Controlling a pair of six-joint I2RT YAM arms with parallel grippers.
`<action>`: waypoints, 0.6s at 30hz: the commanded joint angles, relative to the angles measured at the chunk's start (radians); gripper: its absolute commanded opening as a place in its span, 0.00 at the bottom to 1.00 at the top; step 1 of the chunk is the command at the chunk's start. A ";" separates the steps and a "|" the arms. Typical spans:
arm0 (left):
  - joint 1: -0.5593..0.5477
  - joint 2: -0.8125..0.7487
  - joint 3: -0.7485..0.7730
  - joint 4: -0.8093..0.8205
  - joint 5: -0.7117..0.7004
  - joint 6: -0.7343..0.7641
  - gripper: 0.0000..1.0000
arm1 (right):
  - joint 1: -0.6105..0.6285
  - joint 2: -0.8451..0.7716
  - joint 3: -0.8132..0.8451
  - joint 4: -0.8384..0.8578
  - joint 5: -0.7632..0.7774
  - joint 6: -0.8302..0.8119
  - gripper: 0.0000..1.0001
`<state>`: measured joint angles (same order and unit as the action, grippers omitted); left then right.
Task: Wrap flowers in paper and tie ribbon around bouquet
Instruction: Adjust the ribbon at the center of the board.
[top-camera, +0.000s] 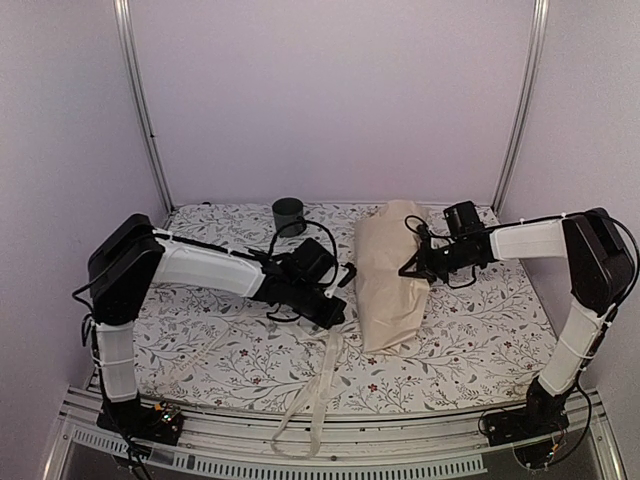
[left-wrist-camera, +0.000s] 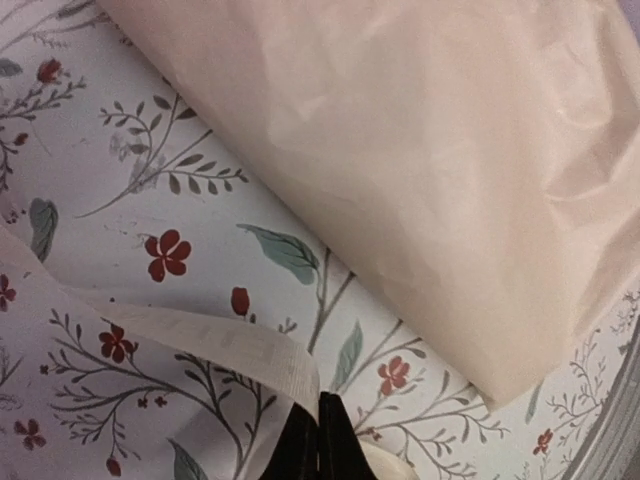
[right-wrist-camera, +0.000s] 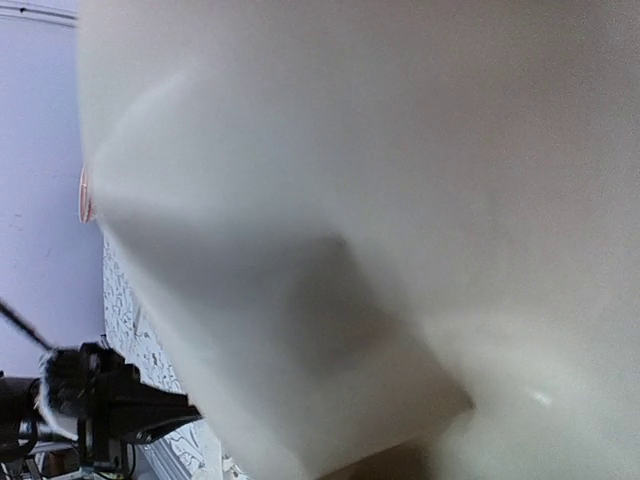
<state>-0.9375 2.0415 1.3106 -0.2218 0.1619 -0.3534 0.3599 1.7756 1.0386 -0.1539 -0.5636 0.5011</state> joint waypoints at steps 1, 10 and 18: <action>-0.095 -0.273 -0.057 0.175 -0.055 0.215 0.00 | -0.015 0.002 0.064 0.032 -0.064 0.047 0.00; -0.322 -0.213 0.230 0.114 0.424 0.580 0.00 | -0.014 0.007 0.150 -0.010 -0.060 0.056 0.00; -0.408 0.210 0.796 -0.377 0.311 0.984 0.00 | -0.015 -0.009 0.218 -0.130 -0.010 -0.054 0.00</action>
<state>-1.3369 2.1033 1.9614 -0.2905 0.5468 0.3813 0.3504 1.7851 1.1957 -0.2276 -0.6121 0.5335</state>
